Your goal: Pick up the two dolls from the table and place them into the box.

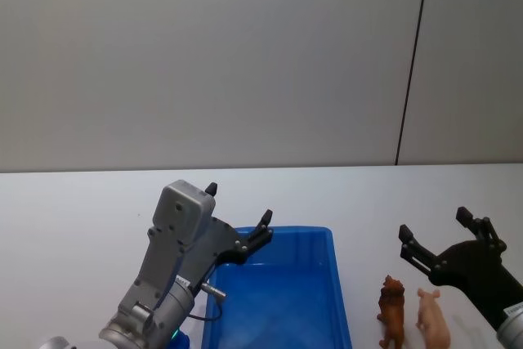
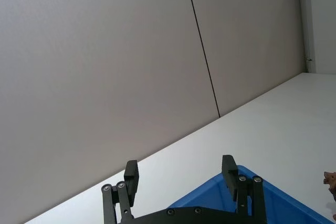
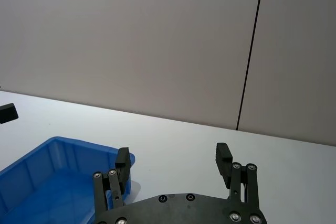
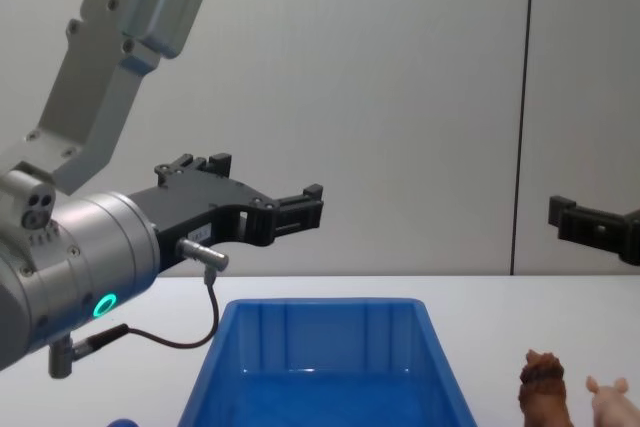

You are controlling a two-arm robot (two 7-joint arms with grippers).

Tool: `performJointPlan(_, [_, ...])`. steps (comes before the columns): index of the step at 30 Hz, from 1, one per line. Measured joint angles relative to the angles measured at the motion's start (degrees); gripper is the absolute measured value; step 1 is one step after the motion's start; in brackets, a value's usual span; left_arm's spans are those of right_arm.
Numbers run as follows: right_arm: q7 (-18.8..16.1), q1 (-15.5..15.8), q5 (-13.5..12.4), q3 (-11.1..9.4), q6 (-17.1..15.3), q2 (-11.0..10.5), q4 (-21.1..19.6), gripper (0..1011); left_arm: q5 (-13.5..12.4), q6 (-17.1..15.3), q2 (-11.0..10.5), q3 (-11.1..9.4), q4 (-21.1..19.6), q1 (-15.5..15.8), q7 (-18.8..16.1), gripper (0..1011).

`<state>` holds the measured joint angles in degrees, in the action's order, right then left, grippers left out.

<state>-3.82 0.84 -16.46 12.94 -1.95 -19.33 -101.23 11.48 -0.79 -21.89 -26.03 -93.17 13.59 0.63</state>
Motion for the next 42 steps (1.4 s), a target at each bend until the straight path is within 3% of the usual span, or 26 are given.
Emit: performJointPlan(42, [0.0,0.0,0.0,0.0,0.0,0.0,0.0,1001,0.0,0.0,0.0,0.0,0.0,0.0,0.0,1001])
